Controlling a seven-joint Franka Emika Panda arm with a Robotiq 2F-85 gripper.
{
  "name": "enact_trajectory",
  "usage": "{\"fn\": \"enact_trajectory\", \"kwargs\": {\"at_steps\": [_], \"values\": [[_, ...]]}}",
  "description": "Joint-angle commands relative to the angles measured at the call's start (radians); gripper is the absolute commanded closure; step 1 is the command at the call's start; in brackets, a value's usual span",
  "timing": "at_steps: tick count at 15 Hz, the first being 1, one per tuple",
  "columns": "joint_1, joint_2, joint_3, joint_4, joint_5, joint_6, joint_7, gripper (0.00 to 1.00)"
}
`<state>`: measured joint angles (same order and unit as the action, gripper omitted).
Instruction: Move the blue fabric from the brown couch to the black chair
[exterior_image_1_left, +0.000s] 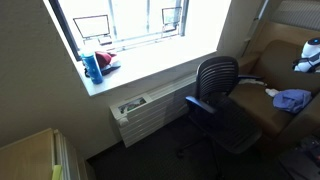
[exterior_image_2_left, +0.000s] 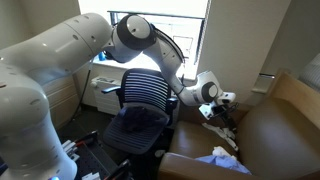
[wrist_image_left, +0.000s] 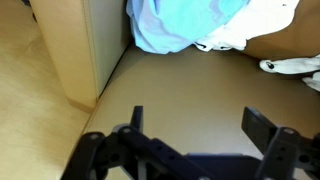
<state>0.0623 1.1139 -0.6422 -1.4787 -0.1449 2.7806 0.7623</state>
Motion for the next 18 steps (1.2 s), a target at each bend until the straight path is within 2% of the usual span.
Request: {"fn": "enact_trajectory", "kwargs": {"at_steps": [1,3,6,8,9,10,11,13,14,15,17,18], "values": [[-0.011,-0.014,0.045,0.004,0.06,0.002,0.011,0.0],[0.0,0.123,-0.006,0.103,0.124,0.0,0.181,0.0],[0.012,0.306,-0.078,0.207,0.142,-0.01,0.418,0.0],[0.014,0.42,-0.122,0.28,0.144,-0.071,0.566,0.0],[0.008,0.456,-0.128,0.32,0.138,-0.143,0.62,0.0],[0.012,0.359,-0.085,0.204,0.117,-0.049,0.538,0.0],[0.011,0.398,-0.092,0.225,0.116,-0.056,0.566,0.0],[0.012,0.394,-0.091,0.223,0.116,-0.051,0.565,0.0],[0.025,0.354,-0.087,0.173,0.114,0.025,0.551,0.0],[0.027,0.347,-0.086,0.165,0.113,0.049,0.551,0.0],[-0.101,0.336,0.06,0.245,0.115,0.047,0.406,0.0],[-0.149,0.355,0.106,0.279,0.111,0.03,0.364,0.0]]}}
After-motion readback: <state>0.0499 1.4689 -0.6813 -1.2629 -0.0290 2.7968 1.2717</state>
